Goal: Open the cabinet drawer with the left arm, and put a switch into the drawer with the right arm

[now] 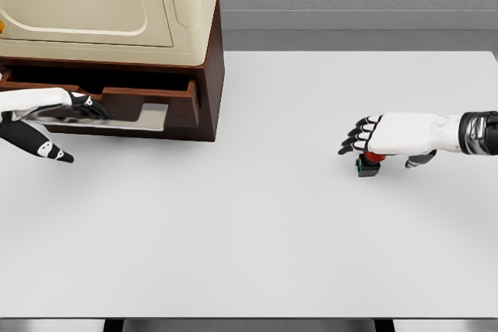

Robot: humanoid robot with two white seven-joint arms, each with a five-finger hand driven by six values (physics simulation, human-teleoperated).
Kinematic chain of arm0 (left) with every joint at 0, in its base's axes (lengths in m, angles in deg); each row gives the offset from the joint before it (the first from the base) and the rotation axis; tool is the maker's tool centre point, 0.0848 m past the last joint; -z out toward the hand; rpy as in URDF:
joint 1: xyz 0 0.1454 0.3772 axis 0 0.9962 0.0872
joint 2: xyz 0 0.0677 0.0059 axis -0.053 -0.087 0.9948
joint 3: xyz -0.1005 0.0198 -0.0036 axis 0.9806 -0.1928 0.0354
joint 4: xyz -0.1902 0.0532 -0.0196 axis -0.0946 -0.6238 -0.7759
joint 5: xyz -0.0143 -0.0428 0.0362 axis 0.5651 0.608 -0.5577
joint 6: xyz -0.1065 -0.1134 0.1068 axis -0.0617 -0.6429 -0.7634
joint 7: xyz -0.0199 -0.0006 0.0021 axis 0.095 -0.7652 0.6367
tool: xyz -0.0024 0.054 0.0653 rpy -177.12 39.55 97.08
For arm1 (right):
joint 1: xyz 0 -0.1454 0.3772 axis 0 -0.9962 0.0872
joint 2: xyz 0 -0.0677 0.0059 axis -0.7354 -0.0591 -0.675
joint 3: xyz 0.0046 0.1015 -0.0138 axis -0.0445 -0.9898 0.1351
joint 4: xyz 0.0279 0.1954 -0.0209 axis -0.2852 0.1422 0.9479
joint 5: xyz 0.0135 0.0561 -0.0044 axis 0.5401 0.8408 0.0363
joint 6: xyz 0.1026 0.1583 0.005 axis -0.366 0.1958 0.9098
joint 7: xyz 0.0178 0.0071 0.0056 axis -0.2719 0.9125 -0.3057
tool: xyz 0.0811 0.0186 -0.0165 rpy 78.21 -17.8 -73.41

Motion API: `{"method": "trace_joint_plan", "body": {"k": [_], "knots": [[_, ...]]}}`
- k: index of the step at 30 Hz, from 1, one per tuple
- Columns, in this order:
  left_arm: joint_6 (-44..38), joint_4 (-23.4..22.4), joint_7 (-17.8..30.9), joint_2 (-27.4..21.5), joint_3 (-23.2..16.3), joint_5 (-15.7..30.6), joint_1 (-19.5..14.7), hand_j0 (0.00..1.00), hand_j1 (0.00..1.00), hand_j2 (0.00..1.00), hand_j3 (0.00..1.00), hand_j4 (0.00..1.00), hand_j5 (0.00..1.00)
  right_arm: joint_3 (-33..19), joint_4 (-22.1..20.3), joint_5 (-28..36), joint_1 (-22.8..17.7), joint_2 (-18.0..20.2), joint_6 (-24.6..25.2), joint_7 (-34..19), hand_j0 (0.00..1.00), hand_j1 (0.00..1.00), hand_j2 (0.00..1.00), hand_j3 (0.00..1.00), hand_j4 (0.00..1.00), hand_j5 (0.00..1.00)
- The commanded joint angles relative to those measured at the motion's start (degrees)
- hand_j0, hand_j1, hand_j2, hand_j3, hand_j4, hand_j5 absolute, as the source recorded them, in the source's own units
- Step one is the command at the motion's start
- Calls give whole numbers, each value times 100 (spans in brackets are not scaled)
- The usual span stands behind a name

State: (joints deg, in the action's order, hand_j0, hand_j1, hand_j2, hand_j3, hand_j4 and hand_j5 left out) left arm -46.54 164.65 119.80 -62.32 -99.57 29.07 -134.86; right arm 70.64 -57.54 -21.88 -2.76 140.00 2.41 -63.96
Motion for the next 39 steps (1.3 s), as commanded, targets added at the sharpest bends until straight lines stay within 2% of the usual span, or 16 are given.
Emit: {"method": "trace_joint_plan", "body": {"k": [1, 13, 39], "knots": [[96, 168, 0, 61, 51, 1321, 0, 84, 84, 84, 84, 84, 84, -7, -12, 25, 0, 2, 13, 2, 100, 100, 100, 100, 100, 100], [184, 168, 0, 8, 51, 1646, -44, 85, 85, 85, 85, 85, 85, 19, -179, 34, -9, 11, 13, 2, 100, 100, 100, 100, 100, 100], [676, 169, 0, -378, 43, 1778, 114, 85, 85, 85, 85, 85, 85, 134, -170, 25, -18, 20, 13, 2, 100, 100, 100, 100, 100, 100]]}}
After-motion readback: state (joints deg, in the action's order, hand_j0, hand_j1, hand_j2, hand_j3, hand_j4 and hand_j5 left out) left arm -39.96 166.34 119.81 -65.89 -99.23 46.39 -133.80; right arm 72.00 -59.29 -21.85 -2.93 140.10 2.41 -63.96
